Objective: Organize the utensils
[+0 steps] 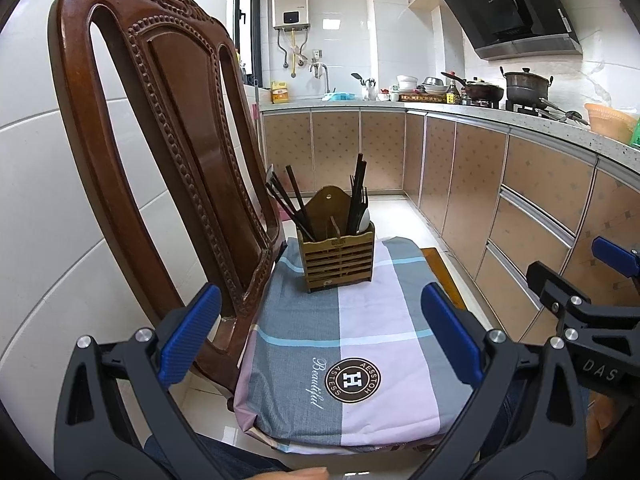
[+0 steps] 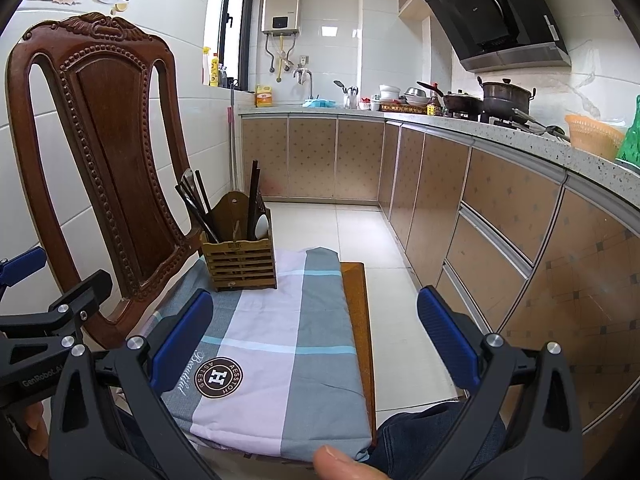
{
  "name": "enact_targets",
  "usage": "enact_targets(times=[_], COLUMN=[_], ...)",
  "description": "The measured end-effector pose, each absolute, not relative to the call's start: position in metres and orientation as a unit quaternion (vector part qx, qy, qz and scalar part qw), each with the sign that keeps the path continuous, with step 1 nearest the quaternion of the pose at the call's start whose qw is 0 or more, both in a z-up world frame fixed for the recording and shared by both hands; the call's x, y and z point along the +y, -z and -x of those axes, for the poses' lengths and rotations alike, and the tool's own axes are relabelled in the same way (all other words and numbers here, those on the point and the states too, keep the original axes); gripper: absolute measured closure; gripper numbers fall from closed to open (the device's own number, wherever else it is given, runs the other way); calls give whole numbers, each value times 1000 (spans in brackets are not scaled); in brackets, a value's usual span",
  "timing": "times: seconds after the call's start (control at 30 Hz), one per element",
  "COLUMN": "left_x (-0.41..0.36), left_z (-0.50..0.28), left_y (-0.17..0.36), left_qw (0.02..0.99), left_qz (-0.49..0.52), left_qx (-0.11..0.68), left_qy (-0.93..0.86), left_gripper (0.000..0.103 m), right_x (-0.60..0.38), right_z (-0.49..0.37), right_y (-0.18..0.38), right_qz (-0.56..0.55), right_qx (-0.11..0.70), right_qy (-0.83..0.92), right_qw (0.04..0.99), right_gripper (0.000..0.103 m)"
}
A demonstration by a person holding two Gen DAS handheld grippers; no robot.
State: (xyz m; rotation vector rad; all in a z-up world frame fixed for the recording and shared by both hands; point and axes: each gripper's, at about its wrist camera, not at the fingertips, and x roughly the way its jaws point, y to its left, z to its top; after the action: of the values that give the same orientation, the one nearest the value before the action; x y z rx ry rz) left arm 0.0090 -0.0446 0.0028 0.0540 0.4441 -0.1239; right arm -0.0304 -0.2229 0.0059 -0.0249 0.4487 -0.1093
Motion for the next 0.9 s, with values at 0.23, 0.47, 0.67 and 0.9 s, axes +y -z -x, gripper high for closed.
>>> enact_targets(times=[0.23,0.47,0.67,0.9], left_x=[-46,-46,-46,-45], left_z=[-9,-7,-8,-9], left_y=[-3,-2,-1,-1], left_qw=[973,973,973,973], left_qz=[-28,-28,-27,-27], left_qx=[220,219,221,222], left_qy=[60,61,64,66], left_gripper=[4,4,4,4], right_x=[-222,-221,-221,-221], right_z=[32,32,32,32], right_y=[-5,-6,-6,-5], right_qz=[13,12,13,11], right_qx=[221,222,222,223], right_qy=[57,57,58,59], right_qw=[973,973,973,973], right_gripper=[3,3,3,3])
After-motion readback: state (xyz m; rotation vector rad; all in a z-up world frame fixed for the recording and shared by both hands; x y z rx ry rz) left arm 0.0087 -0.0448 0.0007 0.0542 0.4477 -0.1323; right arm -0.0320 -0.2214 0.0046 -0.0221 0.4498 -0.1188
